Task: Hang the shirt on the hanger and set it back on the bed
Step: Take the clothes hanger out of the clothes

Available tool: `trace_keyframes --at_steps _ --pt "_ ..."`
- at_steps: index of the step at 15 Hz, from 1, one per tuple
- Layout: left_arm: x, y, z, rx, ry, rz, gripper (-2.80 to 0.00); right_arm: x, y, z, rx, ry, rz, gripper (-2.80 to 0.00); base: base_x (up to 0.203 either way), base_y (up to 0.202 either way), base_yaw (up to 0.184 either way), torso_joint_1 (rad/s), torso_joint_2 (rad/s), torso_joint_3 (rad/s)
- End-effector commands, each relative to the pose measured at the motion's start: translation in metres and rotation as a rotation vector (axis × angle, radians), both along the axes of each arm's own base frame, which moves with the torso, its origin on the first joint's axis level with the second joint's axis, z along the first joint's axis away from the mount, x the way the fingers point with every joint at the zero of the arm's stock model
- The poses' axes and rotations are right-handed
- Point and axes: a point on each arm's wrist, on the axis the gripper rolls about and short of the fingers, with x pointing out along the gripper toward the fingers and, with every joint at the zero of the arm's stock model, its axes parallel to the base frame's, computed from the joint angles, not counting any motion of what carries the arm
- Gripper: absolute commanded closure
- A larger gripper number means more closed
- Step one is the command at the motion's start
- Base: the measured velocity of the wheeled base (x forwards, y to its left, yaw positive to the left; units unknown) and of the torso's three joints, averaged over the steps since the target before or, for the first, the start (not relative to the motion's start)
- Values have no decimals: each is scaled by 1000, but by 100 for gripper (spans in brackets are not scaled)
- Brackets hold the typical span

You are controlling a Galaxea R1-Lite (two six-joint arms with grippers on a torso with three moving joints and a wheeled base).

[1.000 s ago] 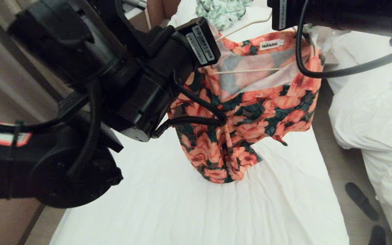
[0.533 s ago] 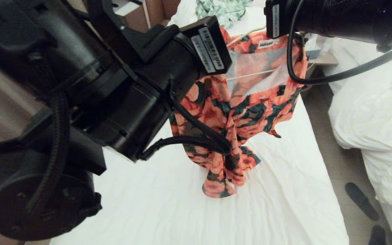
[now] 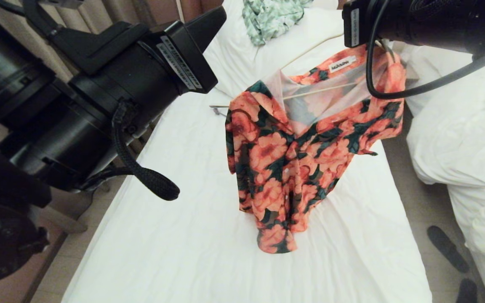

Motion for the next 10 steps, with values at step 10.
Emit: trace_keyframes --at_steps 10 --pt "25 -10 -5 68 134 125 0 -6 -3 25 106 -239 -3 0 0 0 0 0 0 0"
